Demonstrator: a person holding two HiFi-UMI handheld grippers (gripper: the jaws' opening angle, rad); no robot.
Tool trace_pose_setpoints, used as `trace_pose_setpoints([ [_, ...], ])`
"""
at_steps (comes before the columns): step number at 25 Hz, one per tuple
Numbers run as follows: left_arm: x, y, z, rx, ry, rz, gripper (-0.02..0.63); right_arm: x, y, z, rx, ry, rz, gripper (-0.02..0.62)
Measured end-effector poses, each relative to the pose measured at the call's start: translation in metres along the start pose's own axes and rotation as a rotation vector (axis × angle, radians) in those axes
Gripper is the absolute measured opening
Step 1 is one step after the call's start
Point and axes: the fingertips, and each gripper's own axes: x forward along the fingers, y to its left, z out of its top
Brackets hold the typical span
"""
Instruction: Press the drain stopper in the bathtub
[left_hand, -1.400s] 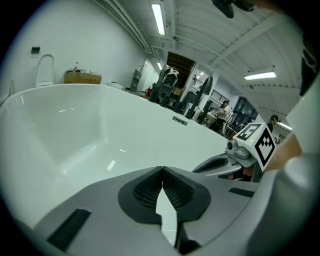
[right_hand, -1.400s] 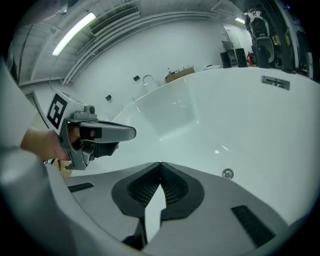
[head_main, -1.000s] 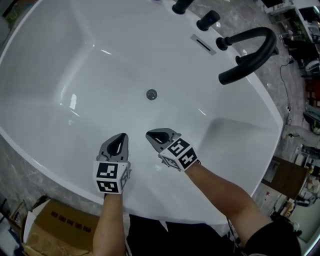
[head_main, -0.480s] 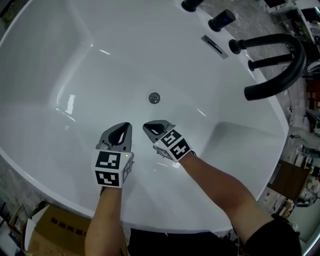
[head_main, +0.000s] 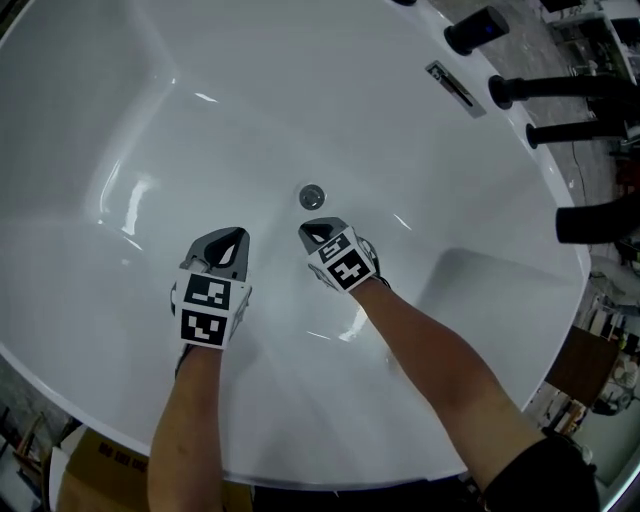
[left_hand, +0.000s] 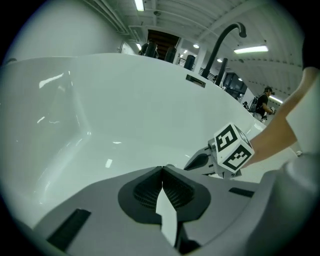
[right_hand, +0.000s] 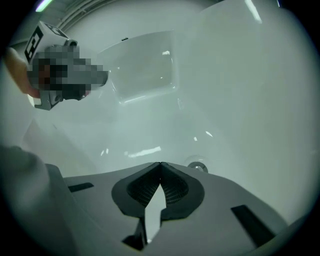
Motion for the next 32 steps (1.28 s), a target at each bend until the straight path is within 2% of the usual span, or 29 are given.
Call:
trace_pose_setpoints([
  [3,0.022,-0.004,-0.020,-0.002,0.032,-0.040,0.012,0.021,-0.022,-0.015,-0.046,0.031,-0.053,0.014],
  [7,0.044,0.007,-0.022,-0.016,0.033,-0.046,0.012,0.047,-0.051,-0.030,-0.044,0.067,-0.109,0.014],
  [11,0.061,0.020,-0.026,-0.041,0.025,-0.027,0.012,0.069,-0.071,-0.040,-0.046,0.103,-0.130,0.014],
  [14,0.071,0.013,-0.042,-0.035,0.041,-0.044,0.012,0.082,-0.082,-0.045,-0.040,0.124,-0.135,0.014],
  [17,0.078,0.005,-0.057,-0.029,0.067,-0.062,0.012,0.095,-0.085,-0.050,-0.077,0.154,-0.148,0.014],
  [20,0.084,0.004,-0.052,-0.051,0.044,-0.073,0.012,0.108,-0.089,-0.055,-0.126,0.191,-0.183,0.014],
  [24,0.087,0.005,-0.045,-0.055,0.018,-0.085,0.012,0.118,-0.095,-0.053,-0.113,0.219,-0.225,0.014],
  [32,0.088,0.007,-0.069,-0.072,0.075,-0.084,0.012,0.120,-0.091,-0.054,-0.172,0.264,-0.234,0.015],
])
